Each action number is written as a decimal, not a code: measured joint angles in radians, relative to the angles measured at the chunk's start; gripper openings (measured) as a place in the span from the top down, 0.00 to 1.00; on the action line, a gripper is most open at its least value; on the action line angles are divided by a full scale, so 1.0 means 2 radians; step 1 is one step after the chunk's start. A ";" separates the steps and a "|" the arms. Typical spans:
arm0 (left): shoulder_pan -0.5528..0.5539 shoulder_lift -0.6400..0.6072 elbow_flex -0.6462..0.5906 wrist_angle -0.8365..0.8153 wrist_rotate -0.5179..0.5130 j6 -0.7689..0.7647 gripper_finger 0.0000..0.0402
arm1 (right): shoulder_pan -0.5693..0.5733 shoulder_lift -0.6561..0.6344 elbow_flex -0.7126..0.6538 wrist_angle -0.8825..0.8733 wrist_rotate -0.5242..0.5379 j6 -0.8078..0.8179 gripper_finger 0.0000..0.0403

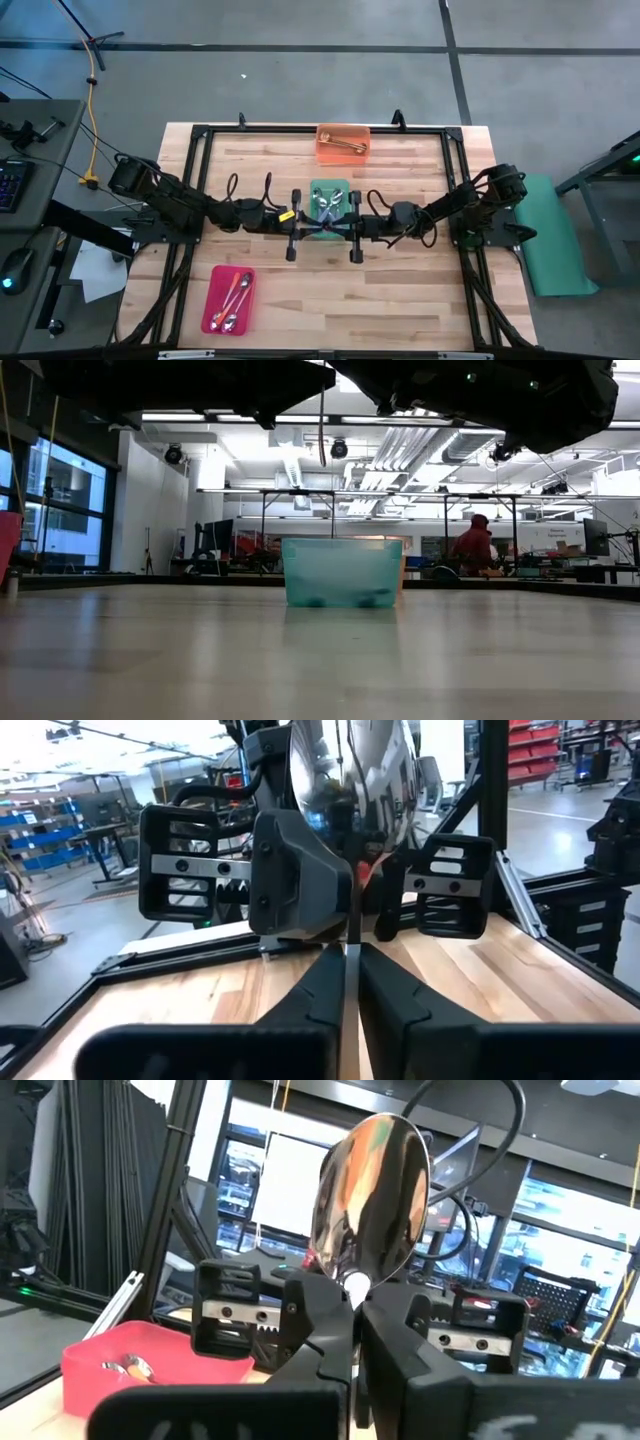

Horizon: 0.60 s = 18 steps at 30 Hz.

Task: Sort silverware by color (type)
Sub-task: Put the orange spoon into the red bin

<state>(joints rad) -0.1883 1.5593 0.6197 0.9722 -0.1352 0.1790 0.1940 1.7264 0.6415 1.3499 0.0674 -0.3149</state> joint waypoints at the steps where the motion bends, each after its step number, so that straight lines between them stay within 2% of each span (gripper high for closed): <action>1: 0.000 0.000 0.000 0.000 0.000 0.000 0.98 | 0.000 0.000 0.000 0.000 0.004 0.000 1.00; 6: 0.000 -0.001 0.000 -0.004 -0.004 0.000 0.98 | 0.001 0.000 0.000 -0.001 0.041 0.014 1.00; 10: -0.002 -0.015 0.000 -0.036 -0.018 -0.001 0.99 | 0.001 0.000 0.000 -0.005 0.058 0.023 0.99; 13: -0.008 -0.034 0.000 -0.076 -0.040 -0.001 0.99 | 0.003 -0.007 0.000 -0.022 0.068 0.024 0.94; 18: -0.020 -0.072 0.000 -0.160 -0.061 -0.014 0.99 | 0.004 -0.043 0.000 -0.083 0.123 0.026 0.82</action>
<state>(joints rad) -0.2283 1.4156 0.6197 0.6521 -0.2581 0.1520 0.2015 1.6398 0.6411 1.1837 0.3139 -0.2625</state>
